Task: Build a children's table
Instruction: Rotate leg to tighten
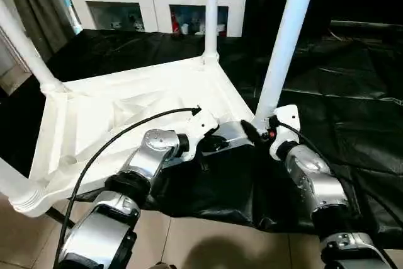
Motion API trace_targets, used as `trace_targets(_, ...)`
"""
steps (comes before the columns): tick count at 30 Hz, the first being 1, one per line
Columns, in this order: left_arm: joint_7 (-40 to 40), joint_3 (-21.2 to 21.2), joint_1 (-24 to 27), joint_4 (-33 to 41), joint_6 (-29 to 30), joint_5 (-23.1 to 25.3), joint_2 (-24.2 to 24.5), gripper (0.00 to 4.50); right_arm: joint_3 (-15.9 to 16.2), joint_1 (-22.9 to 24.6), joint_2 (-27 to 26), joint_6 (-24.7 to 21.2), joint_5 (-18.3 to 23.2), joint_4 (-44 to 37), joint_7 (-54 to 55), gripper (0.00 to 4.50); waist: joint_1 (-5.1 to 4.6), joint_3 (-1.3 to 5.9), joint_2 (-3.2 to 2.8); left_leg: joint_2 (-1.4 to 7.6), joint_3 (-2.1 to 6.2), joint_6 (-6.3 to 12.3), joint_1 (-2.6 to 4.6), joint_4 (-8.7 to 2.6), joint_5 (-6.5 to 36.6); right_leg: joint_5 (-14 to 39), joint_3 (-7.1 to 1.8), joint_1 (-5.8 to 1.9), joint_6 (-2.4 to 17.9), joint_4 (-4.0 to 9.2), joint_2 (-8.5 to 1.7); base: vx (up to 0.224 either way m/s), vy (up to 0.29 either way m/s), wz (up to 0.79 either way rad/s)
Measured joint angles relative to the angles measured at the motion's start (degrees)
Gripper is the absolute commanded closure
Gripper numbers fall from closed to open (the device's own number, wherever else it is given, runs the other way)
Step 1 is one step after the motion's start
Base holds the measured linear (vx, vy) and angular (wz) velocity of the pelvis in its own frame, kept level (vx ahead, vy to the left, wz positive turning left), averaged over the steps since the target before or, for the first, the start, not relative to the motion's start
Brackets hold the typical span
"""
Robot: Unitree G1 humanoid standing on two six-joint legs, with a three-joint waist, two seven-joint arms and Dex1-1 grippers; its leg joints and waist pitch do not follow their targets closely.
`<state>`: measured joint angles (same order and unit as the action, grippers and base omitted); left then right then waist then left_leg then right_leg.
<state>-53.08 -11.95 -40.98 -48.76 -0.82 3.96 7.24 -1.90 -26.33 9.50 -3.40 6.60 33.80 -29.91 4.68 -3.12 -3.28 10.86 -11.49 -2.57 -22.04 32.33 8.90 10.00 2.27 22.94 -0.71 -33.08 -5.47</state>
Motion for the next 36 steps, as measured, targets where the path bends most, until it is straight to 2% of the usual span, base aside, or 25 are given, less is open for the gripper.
trace_targets(5,-7.2,-0.1,1.9,2.9,-0.3,-2.0,3.8,4.5,2.0,1.0,3.9,0.1,2.5,-1.5,-12.3,0.66,-0.19,0.0,0.0,0.21,0.04,0.0,-0.05,-0.06,0.0,-0.2,0.16,0.16,0.3,-0.09,0.17,0.0,0.0,0.0)
trace_targets(9,-13.1,-0.2,3.1,5.1,-0.6,-3.3,6.1,4.5,4.1,1.0,6.2,-0.5,3.8,-2.4,-20.4,0.66,0.32,-0.01,0.0,0.28,0.03,0.03,-0.21,-0.13,0.0,-0.1,0.26,0.29,0.2,-0.08,0.18,0.0,0.0,0.0)
trace_targets(15,-19.0,-0.3,4.9,8.0,-0.1,-4.9,9.4,4.5,6.5,1.4,9.2,-1.4,4.6,-4.5,-29.4,0.66,0.42,-0.17,0.25,0.25,-0.01,0.11,-0.44,0.06,0.0,-0.1,0.22,0.43,0.2,-0.1,0.13,0.0,0.0,0.0)
trace_targets(26,-21.1,-0.3,7.0,11.5,1.9,-5.5,10.5,4.5,7.1,1.8,10.4,-2.7,5.0,-5.6,-32.8,1.65,0.4,-0.22,0.33,0.25,-0.06,0.05,-0.41,0.06,0.1,-0.1,0.16,0.43,0.2,-0.12,0.11,0.0,0.0,0.0)
trace_targets(33,-20.1,-0.4,7.0,11.6,1.8,-5.1,9.7,4.5,6.6,3.9,10.4,-4.1,5.1,-8.2,-31.7,1.78,0.63,-0.21,0.31,0.23,-0.06,0.06,-0.4,0.07,0.1,-0.1,0.16,0.41,0.2,-0.12,0.09,0.0,0.0,0.0)
trace_targets(36,-16.6,-0.4,6.4,10.1,0.7,-3.9,8.2,4.5,5.7,4.5,8.8,-4.0,4.5,-8.2,-26.4,1.79,0.63,-0.19,0.31,0.2,-0.07,0.04,-0.24,0.13,0.1,-0.1,0.11,0.21,0.2,-0.12,0.07,0.0,0.0,0.0)
